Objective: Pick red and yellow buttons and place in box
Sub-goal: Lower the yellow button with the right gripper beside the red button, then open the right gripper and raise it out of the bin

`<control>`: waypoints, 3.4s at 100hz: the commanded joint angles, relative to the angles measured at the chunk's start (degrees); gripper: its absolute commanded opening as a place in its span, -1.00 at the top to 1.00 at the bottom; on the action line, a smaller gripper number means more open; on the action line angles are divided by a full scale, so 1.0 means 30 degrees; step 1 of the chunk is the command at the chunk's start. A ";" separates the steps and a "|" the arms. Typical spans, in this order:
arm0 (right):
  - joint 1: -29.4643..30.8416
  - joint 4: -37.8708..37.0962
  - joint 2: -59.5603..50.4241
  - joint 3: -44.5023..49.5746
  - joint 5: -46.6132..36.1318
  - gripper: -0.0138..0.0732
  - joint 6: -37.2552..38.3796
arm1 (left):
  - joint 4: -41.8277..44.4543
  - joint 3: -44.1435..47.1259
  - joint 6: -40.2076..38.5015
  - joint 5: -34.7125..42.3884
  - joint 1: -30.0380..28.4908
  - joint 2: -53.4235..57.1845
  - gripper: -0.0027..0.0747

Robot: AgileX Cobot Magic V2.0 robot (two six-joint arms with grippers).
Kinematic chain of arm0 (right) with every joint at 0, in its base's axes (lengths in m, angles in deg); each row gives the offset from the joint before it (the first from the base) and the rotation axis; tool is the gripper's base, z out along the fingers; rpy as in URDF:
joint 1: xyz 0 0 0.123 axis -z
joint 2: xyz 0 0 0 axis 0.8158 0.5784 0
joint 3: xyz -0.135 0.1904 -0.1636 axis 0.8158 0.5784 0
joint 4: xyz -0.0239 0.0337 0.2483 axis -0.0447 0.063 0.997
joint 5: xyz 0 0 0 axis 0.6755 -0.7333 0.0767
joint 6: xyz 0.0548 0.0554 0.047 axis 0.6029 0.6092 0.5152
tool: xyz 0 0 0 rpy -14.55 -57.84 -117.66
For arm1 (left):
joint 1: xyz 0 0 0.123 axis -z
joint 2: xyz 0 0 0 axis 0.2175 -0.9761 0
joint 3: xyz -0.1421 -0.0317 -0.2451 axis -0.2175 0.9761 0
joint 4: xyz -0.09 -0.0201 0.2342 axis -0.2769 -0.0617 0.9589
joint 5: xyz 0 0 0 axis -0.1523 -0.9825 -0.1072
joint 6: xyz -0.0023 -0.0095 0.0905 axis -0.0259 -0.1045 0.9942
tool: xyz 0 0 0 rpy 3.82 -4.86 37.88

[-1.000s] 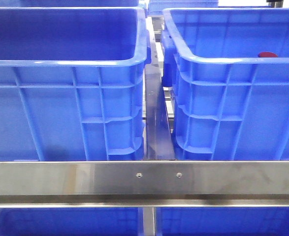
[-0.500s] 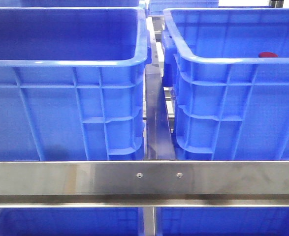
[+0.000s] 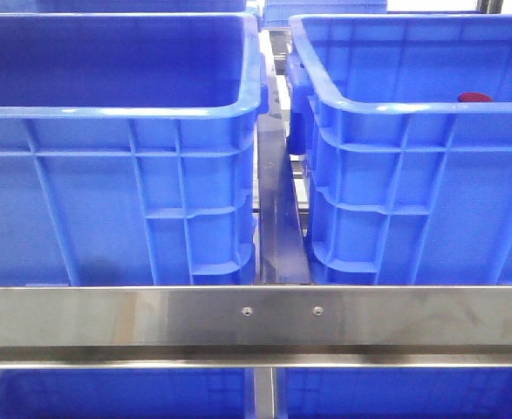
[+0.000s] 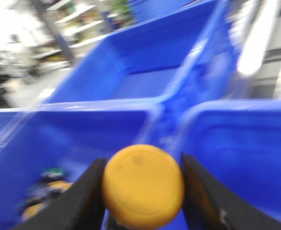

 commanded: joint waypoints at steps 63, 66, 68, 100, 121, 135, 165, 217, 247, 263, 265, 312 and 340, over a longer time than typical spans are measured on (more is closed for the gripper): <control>0.1469 0.1675 -0.0409 -0.0729 -1.1236 0.24 -0.4830 | 0.0185 -0.0426 -0.0206 0.1356 -0.0005 -0.0129 0.98; 0.1746 0.1675 -0.0314 -0.0729 -1.1119 0.24 -0.4830 | 0.0185 -0.0426 -0.0206 0.1356 -0.0005 -0.0129 0.98; 0.1961 0.1699 -0.0265 -0.0729 -1.1063 0.24 -0.4830 | 0.0185 -0.0426 -0.0206 0.1356 -0.0005 -0.0129 0.98; 0.3633 0.1737 0.1577 -0.0851 -0.8842 0.24 -0.4830 | 0.0185 -0.0426 -0.0206 0.1356 -0.0005 -0.0129 0.98; 0.3633 0.1737 0.3825 -0.1696 -0.8547 0.24 -0.5044 | 0.0185 -0.0426 -0.0206 0.1356 -0.0005 -0.0129 0.98; 0.3633 0.1737 0.5158 -0.2474 -0.8560 0.24 -0.5205 | 0.0185 -0.0426 -0.0206 0.1356 -0.0005 -0.0129 0.98; 0.3633 0.1737 0.7208 -0.4074 -0.8560 0.24 -0.5391 | 0.0185 -0.0426 -0.0206 0.1356 -0.0005 -0.0129 0.98; 0.3554 0.1737 0.8863 -0.4305 -0.8578 0.19 -0.5510 | 0.0185 -0.0426 -0.0206 0.1356 -0.0005 -0.0129 0.98; 0.3554 0.1737 0.8728 -0.4305 -0.8503 -0.41 -0.5510 | 0.0185 -0.0426 -0.0206 0.1356 -0.0005 -0.0129 0.98; 0.3571 0.1737 0.8196 -0.4305 -0.8625 -0.45 -0.5510 | 0.0185 -0.0426 -0.0206 0.1356 -0.0005 -0.0129 0.98; 0.3571 0.1737 0.8105 -0.4305 -0.8671 -0.45 -0.5510 | 0.0185 -0.0426 -0.0206 0.1356 -0.0005 -0.0129 0.98; 0.3571 0.1737 0.3497 -0.3271 -0.8778 -0.44 -0.5510 | 0.0185 -0.0426 -0.0206 0.1356 -0.0005 -0.0129 0.98; 0.3571 0.1737 -0.1338 -0.0324 -0.8581 -0.44 -0.5510 | 0.0185 -0.0426 -0.0206 0.1356 -0.0005 -0.0129 0.98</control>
